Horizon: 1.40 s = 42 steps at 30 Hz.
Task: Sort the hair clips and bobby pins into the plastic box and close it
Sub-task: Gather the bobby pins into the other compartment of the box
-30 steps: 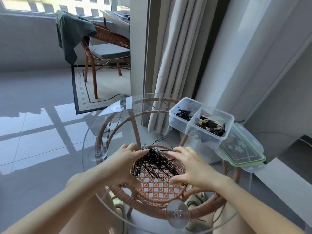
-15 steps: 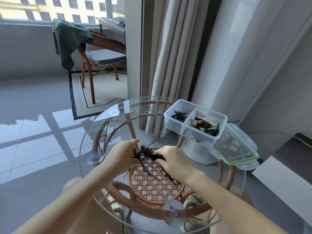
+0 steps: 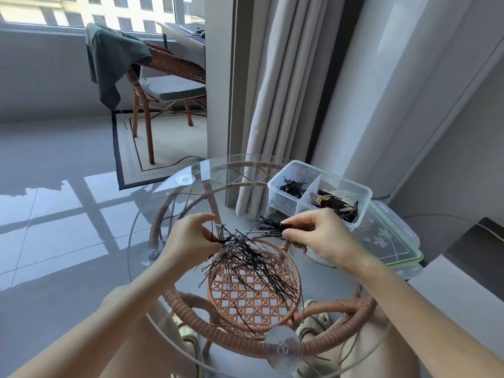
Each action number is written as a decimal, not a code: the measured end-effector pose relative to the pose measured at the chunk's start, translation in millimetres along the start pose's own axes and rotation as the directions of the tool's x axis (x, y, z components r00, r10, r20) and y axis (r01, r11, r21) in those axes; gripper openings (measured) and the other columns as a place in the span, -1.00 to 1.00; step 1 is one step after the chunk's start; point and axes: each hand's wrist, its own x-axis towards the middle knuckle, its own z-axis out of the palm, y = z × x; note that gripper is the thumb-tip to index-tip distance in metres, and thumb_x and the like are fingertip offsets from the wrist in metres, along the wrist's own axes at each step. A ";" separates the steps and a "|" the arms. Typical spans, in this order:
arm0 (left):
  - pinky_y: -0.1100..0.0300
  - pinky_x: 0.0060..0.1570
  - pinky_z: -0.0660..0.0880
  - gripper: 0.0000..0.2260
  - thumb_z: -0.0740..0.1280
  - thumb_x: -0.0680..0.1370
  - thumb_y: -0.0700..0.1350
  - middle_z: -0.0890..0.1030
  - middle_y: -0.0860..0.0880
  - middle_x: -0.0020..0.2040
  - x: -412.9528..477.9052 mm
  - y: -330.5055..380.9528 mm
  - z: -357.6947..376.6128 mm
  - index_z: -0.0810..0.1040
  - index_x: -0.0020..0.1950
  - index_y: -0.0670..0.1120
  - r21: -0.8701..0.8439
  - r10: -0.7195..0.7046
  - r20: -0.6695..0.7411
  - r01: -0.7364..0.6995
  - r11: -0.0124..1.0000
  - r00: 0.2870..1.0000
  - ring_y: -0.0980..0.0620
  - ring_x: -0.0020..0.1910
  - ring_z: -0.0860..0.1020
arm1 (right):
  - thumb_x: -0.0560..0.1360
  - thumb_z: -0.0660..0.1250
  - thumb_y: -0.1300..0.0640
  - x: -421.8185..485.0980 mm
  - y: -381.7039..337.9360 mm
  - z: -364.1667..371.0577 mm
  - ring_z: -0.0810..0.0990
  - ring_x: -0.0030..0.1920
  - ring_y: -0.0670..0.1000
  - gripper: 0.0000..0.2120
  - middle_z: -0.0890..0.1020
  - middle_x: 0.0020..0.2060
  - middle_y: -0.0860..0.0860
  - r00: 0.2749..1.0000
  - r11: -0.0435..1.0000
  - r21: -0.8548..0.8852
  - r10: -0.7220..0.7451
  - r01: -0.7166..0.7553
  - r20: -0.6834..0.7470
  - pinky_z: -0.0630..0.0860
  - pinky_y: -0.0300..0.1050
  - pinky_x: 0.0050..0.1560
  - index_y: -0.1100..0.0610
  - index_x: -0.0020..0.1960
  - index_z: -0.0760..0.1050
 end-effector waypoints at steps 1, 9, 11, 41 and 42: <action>0.41 -0.48 0.38 -0.46 0.49 0.31 -0.23 0.65 0.09 -0.34 0.4 1.6 -1.2 0.47 0.27 -0.07 -0.011 -0.005 -0.006 0.005 1.000 1.000 0.19 -0.41 0.57 | 0.38 0.44 0.31 1.7 -2.1 -3.8 0.58 -0.44 -0.18 -0.84 0.68 -0.44 -0.11 1.000 0.998 0.059 0.005 -0.005 -0.008 0.52 -0.37 -0.35 0.07 -0.14 0.65; 0.46 -0.60 0.36 -0.41 0.48 0.30 -0.27 0.64 0.08 -0.38 7.9 9.8 -7.8 0.44 0.31 -0.11 -0.108 -0.014 -0.029 0.010 0.994 0.999 0.21 -0.50 0.53 | 0.40 0.41 0.38 55.8 -6.8 -32.2 0.48 -0.54 -0.06 -0.90 0.61 -0.47 0.04 0.937 0.978 0.200 0.119 -0.055 -0.328 0.49 -0.26 -0.47 0.29 -0.09 0.62; 0.46 -0.63 0.33 -0.42 0.48 0.30 -0.28 0.63 0.08 -0.41 9.0 10.0 -8.0 0.44 0.30 -0.12 -0.126 -0.021 -0.029 0.018 0.992 0.999 0.26 -0.55 0.51 | 0.40 0.40 0.35 76.1 -2.0 -35.5 0.53 -0.49 0.04 -0.89 0.63 -0.43 0.14 0.893 0.993 -0.005 0.102 -0.116 -0.439 0.54 -0.13 -0.40 0.31 -0.08 0.62; 0.20 -0.24 0.55 -0.52 0.45 0.29 -0.28 0.68 -0.06 -0.23 86.2 108.4 30.1 0.52 0.19 -0.08 -0.169 0.162 -0.123 -0.181 0.969 0.979 0.06 -0.29 0.59 | 0.49 0.33 0.25 -6.4 78.6 6.5 0.47 -0.42 -0.12 -0.83 0.54 -0.44 -0.07 0.905 0.796 -0.543 -0.401 0.269 -0.140 0.48 -0.27 -0.36 0.18 -0.28 0.57; 0.12 -0.14 0.57 -0.61 0.45 0.28 -0.29 0.68 -0.11 -0.21 94.2 115.1 36.9 0.54 0.07 -0.05 -0.155 0.174 -0.122 -0.192 0.969 0.977 -0.02 -0.22 0.61 | 0.51 0.30 0.23 -4.9 84.2 7.4 0.49 -0.41 -0.08 -0.81 0.55 -0.44 -0.01 0.916 0.807 -0.533 -0.378 0.256 -0.133 0.49 -0.15 -0.38 0.19 -0.28 0.56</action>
